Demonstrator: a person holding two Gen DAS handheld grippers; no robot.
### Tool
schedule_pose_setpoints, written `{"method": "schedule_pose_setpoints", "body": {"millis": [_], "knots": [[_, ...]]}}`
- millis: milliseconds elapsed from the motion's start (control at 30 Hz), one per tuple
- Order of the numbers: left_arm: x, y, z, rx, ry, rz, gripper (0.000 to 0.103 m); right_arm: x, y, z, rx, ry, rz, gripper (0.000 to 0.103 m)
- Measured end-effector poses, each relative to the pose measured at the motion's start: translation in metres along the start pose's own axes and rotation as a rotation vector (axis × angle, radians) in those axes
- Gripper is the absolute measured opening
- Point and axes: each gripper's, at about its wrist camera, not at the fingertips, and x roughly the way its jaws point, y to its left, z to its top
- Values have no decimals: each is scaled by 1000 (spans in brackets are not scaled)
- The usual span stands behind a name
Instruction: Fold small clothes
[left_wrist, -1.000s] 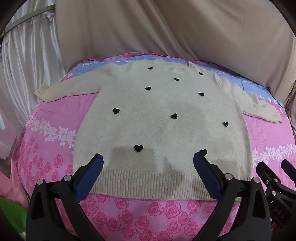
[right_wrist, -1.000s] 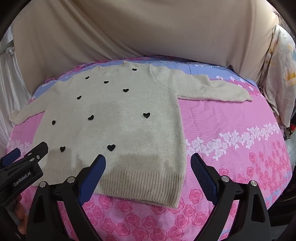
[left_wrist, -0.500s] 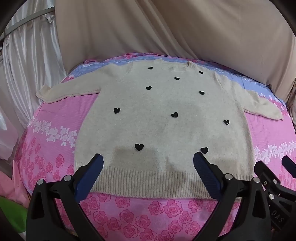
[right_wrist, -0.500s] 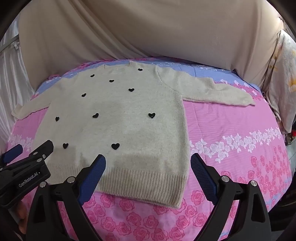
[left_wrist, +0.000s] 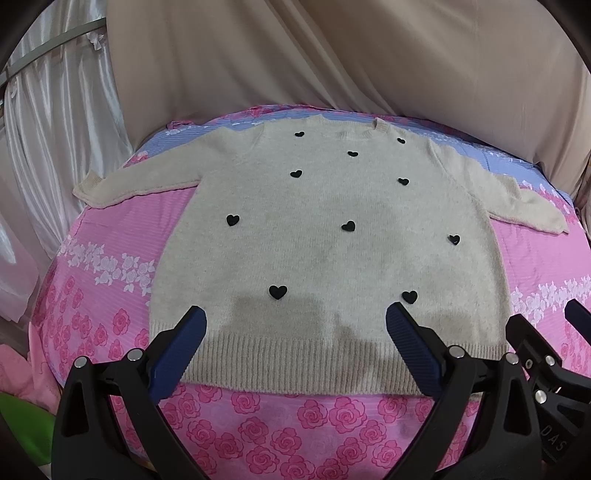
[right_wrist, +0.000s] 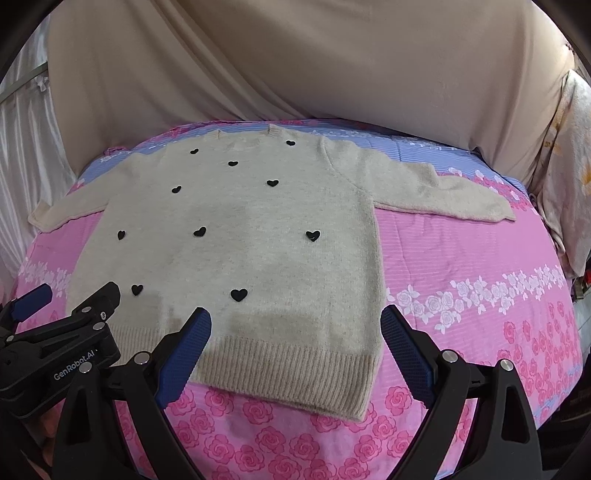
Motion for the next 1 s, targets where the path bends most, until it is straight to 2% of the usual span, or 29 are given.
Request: {"method": "schedule_pose_setpoints", "body": {"millis": [1000], "knots": [[5, 2, -2, 3, 7, 10, 96, 4, 2, 2, -3, 1, -1, 91]]}}
